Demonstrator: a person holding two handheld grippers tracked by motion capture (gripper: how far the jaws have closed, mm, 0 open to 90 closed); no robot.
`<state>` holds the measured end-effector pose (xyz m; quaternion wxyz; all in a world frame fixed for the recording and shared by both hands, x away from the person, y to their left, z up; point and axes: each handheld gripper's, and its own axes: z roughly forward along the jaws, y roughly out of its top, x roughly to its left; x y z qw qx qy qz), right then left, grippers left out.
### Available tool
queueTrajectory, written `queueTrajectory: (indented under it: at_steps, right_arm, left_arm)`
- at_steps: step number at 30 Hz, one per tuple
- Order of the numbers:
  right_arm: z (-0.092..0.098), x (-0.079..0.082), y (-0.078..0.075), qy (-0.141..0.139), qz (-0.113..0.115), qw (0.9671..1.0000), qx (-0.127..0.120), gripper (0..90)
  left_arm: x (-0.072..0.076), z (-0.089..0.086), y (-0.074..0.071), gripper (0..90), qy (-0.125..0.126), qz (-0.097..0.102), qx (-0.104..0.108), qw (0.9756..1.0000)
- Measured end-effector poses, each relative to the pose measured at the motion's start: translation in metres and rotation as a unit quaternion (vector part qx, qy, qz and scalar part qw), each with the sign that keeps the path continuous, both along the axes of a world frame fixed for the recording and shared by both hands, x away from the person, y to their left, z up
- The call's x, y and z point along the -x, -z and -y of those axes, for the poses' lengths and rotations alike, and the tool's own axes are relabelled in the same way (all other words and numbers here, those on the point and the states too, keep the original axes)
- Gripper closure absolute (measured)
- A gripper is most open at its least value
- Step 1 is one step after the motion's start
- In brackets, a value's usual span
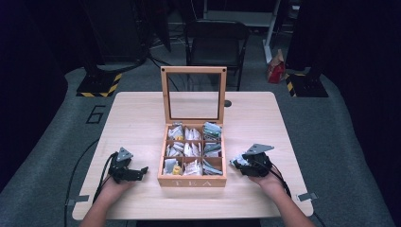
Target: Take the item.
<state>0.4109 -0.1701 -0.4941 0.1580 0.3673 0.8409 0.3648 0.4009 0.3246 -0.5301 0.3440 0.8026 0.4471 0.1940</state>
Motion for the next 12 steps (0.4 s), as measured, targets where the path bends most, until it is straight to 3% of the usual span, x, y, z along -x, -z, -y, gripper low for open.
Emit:
queueTrajectory:
  at_steps: [12]
  right_arm:
    - [0.0106,0.0013,-0.0104,0.022,0.016,0.9994,-0.023,42.5]
  left_arm:
    - [0.0,0.0,0.0,5.7,0.0,0.0,0.0,1.0]
